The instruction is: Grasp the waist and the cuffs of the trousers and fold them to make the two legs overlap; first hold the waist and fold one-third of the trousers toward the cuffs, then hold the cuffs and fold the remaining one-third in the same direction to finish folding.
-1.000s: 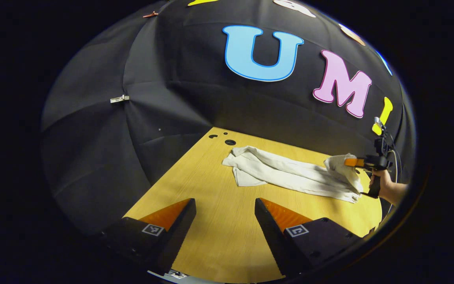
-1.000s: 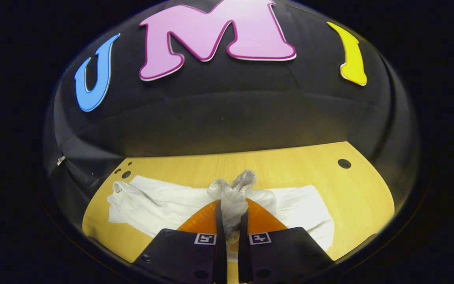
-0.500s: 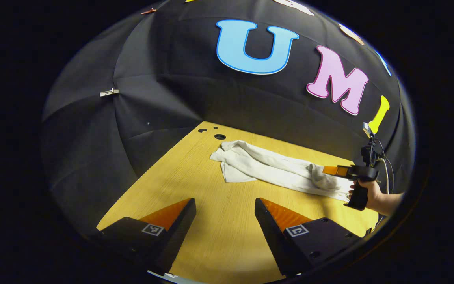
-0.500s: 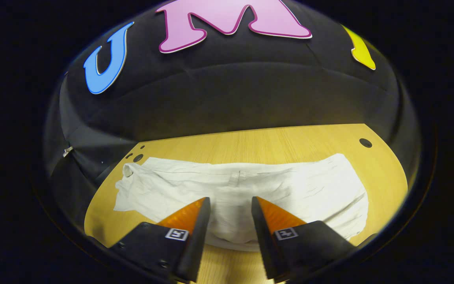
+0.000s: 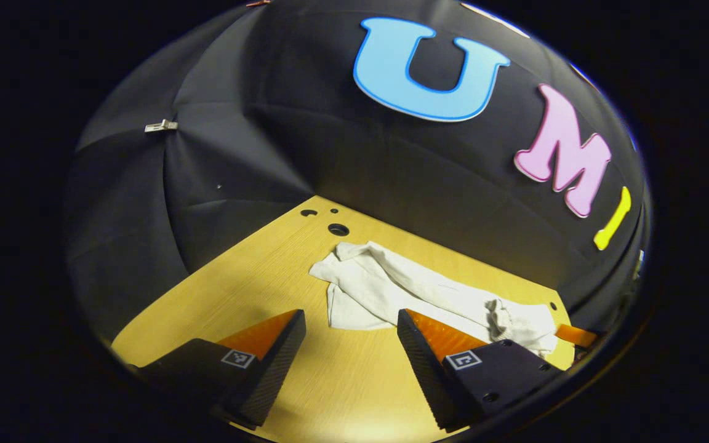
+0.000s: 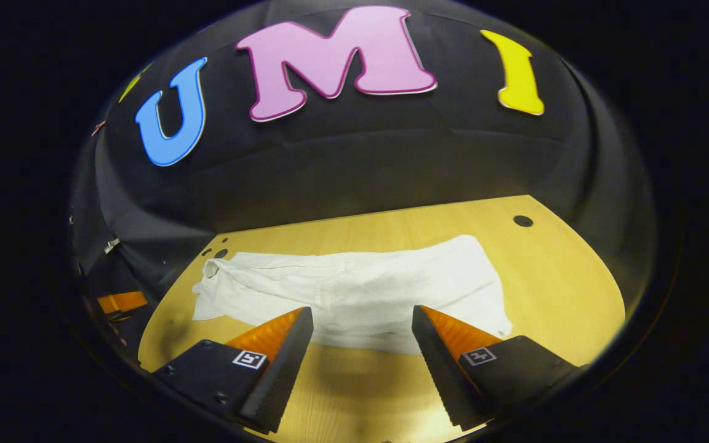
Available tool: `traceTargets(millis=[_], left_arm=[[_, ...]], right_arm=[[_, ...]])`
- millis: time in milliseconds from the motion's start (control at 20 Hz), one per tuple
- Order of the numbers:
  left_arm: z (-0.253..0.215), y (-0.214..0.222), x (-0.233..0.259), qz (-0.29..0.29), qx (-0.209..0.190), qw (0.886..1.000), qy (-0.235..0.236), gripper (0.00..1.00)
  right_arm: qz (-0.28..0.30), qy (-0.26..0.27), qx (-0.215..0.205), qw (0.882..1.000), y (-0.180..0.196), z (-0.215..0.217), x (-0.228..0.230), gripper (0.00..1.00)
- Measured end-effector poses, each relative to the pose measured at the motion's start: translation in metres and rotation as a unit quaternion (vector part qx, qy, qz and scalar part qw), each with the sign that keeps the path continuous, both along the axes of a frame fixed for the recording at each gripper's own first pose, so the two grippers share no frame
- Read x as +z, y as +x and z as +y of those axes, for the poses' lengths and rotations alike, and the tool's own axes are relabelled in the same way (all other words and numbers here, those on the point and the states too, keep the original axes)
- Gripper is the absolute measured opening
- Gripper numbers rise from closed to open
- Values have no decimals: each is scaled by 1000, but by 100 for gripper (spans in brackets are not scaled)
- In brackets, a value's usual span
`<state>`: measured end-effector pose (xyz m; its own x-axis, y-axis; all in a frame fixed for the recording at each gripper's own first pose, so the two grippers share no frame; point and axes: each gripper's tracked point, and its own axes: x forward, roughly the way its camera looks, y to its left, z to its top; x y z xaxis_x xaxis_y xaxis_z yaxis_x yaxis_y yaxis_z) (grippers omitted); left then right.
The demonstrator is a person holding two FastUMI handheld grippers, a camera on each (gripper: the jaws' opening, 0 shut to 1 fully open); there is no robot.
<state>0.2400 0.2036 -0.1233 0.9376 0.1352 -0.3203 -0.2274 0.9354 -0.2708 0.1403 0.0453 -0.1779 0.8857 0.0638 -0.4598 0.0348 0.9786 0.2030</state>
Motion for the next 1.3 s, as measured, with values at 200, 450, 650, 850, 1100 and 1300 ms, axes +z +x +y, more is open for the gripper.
traceTargets(millis=[200,450,650,850,1100,1300], left_arm=[[7,61,-20,13,16,999,36,96],[24,105,-42,20,34,998,40,96],[28,130,-58,33,32,999,27,96],[16,144,-78,61,39,997,40,96],[6,166,-85,81,21,987,138,98],[0,172,-87,79,-1,988,134,86]], right_arm=[[7,-33,-46,998,-68,-66,9,98],[31,-51,-116,991,-155,-124,18,99],[68,-52,-155,984,-207,-146,8,99],[94,-43,-167,981,-232,-146,-4,99],[109,-32,-149,982,-238,-121,-16,99],[108,-16,-152,982,-244,-109,-17,99]])
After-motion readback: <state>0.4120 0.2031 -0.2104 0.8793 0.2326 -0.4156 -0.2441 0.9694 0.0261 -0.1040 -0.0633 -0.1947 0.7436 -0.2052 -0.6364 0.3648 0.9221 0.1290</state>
